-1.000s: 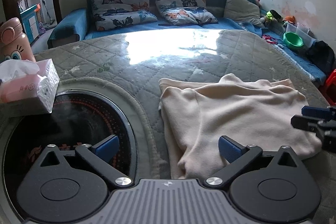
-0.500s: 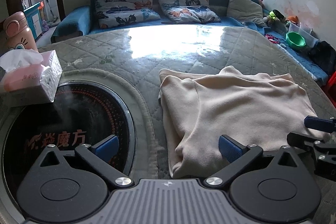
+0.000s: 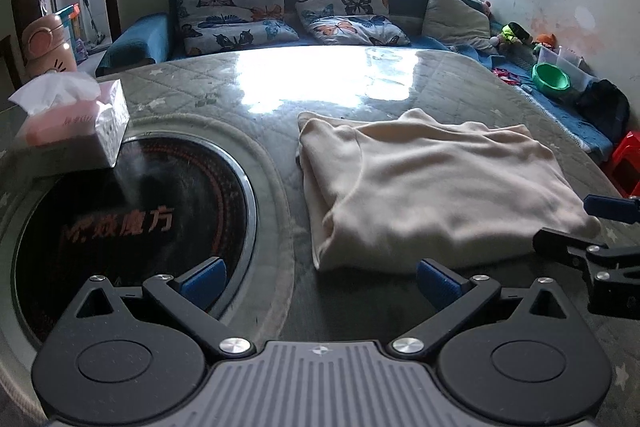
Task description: Fold clothes
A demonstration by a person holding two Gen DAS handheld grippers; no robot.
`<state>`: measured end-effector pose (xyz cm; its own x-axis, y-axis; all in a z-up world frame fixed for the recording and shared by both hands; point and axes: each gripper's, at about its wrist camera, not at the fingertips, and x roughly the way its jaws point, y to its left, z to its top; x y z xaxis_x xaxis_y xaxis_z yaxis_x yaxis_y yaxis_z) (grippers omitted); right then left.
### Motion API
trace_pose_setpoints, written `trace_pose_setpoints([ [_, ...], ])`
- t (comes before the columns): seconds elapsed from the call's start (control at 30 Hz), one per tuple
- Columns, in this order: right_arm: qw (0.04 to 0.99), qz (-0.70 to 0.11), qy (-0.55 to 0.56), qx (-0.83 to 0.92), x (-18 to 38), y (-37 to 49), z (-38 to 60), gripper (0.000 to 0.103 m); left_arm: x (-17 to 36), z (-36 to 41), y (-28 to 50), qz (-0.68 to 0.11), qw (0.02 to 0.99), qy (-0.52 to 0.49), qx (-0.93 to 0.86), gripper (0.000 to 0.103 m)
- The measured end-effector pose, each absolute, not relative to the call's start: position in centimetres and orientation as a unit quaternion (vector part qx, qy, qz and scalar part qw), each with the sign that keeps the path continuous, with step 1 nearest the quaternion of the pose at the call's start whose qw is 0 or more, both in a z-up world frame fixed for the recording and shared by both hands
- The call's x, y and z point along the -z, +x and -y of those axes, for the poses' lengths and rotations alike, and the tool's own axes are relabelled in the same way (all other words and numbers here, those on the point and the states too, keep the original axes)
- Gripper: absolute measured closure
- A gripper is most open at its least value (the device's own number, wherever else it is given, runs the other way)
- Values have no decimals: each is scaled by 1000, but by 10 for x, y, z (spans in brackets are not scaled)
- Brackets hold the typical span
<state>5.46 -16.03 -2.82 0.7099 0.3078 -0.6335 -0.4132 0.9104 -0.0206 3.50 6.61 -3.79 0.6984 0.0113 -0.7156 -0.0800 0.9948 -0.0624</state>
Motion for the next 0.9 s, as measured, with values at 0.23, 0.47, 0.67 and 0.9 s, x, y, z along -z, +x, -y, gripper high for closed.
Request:
trace_pose_setpoints([
  [0.23, 927, -320, -72, -184, 27, 33, 165, 0, 34, -65, 9, -378, 924, -47, -25, 0],
  [0.47, 929, -327, -50, -165, 34, 8, 178, 0, 31, -65, -17, -372, 926, -54, -33, 0],
  [0.67, 931, -331, -35, -150, 38, -18, 187, 0, 33, -65, -35, -381, 922, -61, -29, 0],
  [0.9, 938, -309, -74, -137, 38, -49, 180, 0, 32, -60, -54, -379, 922, -68, -30, 0],
])
